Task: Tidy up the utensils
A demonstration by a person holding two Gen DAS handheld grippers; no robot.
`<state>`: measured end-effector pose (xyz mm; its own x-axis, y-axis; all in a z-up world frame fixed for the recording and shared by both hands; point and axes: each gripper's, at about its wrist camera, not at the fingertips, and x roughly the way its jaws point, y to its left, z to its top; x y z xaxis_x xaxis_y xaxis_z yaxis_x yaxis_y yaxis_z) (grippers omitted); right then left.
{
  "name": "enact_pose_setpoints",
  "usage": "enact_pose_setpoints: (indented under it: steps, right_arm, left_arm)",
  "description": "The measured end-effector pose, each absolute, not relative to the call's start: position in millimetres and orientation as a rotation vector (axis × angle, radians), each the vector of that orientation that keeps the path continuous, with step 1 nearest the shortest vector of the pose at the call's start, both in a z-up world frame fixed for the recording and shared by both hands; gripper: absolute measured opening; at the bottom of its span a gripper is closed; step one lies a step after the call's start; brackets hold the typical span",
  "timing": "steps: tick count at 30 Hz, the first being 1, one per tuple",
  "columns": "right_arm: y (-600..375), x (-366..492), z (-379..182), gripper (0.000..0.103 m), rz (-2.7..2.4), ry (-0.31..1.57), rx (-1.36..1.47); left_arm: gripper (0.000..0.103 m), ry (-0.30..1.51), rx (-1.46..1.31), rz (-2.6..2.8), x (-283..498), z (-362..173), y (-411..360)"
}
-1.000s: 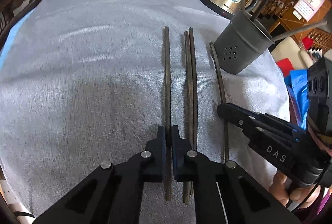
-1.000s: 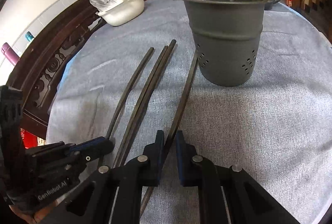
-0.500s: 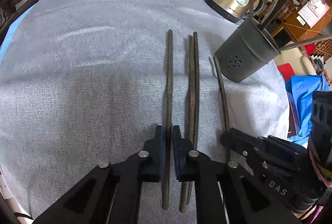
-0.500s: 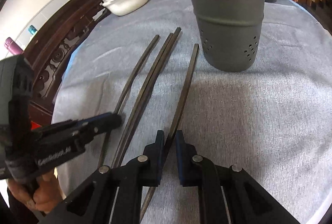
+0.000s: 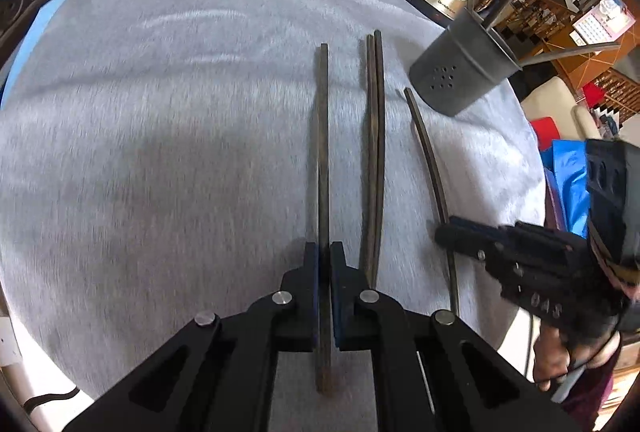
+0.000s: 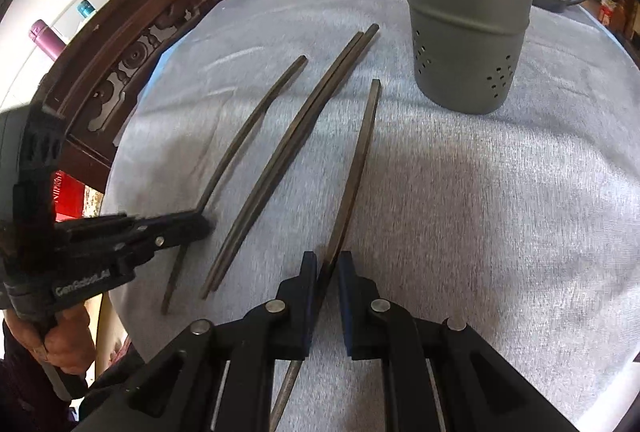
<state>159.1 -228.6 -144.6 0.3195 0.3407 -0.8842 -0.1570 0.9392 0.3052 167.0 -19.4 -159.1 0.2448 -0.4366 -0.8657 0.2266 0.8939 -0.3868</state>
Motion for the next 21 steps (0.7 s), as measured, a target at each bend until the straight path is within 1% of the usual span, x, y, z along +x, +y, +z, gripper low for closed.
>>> enact_pose_setpoints:
  steps: [5,7,8,9,12,15,21]
  right_arm:
    - [-245,165,-150,0.014,0.335,1.235,0.31]
    - [-252,166,-149,0.014,0.324,1.23,0.349]
    - [-254,167,-147,0.014,0.322,1.22,0.36]
    - [-256,167,-146,0.014,0.321,1.207,0.374]
    - [-264,170,-140,0.016,0.302,1.163,0.423]
    - [-266,177,-139,0.021,0.257,1.148,0.442]
    - [-264,198,-137,0.021,0.187,1.127,0.444]
  left_arm:
    - [0.006,1.264,-0.163,-0.473,166,-157,-22]
    - [0.012,1.255,-0.156,-0.467,170,-153,-23]
    - [0.019,1.25,-0.157,-0.464,173,-152,-23]
    - [0.023,1.243,-0.157,-0.462,177,-150,-26]
    - [0.023,1.225,-0.15,-0.459,185,-144,-25]
    - [0.024,1.211,-0.144,-0.448,198,-139,-26]
    - [0.024,1.212,-0.149,-0.412,223,-141,-29]
